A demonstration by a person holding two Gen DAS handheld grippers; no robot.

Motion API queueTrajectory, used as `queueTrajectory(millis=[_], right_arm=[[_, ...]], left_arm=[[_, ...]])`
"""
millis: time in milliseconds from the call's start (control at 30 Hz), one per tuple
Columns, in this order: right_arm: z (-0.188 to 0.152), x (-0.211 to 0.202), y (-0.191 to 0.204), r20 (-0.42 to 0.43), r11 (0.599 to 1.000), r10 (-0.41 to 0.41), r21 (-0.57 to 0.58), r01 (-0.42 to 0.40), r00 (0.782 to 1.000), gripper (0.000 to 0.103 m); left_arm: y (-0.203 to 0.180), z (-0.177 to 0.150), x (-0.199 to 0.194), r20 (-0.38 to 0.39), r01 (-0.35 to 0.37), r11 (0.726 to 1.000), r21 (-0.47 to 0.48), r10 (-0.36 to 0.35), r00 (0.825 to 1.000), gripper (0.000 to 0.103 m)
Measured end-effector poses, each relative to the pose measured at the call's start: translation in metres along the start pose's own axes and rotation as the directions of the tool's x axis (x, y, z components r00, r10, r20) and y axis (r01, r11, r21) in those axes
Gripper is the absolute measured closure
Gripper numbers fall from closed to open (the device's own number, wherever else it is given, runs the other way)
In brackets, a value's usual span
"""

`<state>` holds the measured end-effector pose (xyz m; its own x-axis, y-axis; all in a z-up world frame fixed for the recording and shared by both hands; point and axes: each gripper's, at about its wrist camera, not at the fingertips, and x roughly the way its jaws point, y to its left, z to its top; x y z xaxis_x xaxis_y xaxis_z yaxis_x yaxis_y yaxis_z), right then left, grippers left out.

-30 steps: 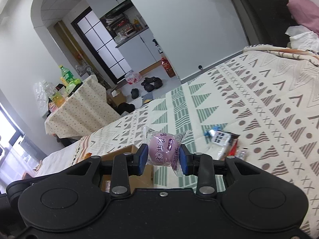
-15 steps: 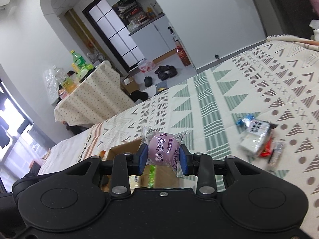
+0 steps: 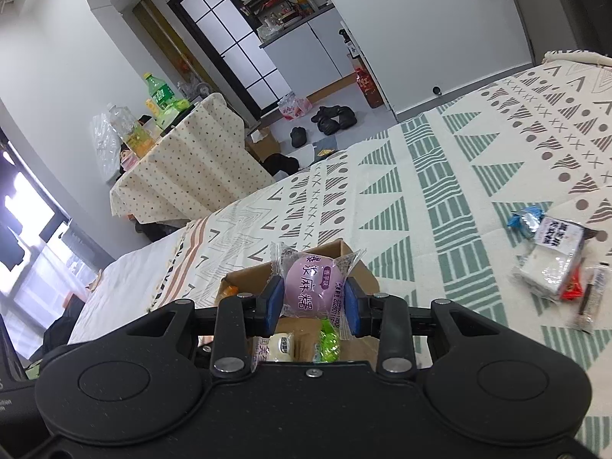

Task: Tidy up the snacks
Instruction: 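Open both grippers over the box to drop the cracker and pink candy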

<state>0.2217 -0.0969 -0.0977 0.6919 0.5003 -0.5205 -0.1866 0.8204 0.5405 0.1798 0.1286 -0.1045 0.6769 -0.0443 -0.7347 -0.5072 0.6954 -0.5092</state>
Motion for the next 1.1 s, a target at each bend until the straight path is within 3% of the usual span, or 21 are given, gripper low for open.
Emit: queueTrajectory(millis=[367, 567, 700, 933, 1100], right_arm=[[0.01, 0.016, 0.015, -0.001, 0.999, 0.034, -0.017, -0.035, 0.999, 0.069], [0.015, 0.007, 0.019, 0.004, 0.998, 0.056, -0.041, -0.056, 0.998, 0.048], [0.017, -0.009, 0.007, 0.019, 0.999, 0.029, -0.029, -0.029, 0.999, 0.042], [0.02, -0.039, -0.024, 0.05, 0.999, -0.034, 0.005, 0.034, 0.998, 0.035], [0.021, -0.06, -0.041, 0.068, 0.997, -0.073, 0.012, 0.072, 0.995, 0.03]], left_arm=[[0.006, 0.005, -0.005, 0.016, -0.037, 0.999, -0.03, 0.037, 0.999, 0.046], [0.002, 0.003, -0.009, 0.03, -0.056, 0.998, -0.015, 0.056, 0.998, 0.03], [-0.006, 0.0, -0.014, 0.046, -0.075, 0.997, 0.016, 0.075, 0.996, 0.017], [-0.023, -0.012, -0.018, 0.045, -0.112, 0.989, 0.093, 0.109, 0.993, 0.013], [-0.032, -0.02, -0.025, 0.064, -0.1, 0.987, 0.125, 0.093, 0.994, 0.007]])
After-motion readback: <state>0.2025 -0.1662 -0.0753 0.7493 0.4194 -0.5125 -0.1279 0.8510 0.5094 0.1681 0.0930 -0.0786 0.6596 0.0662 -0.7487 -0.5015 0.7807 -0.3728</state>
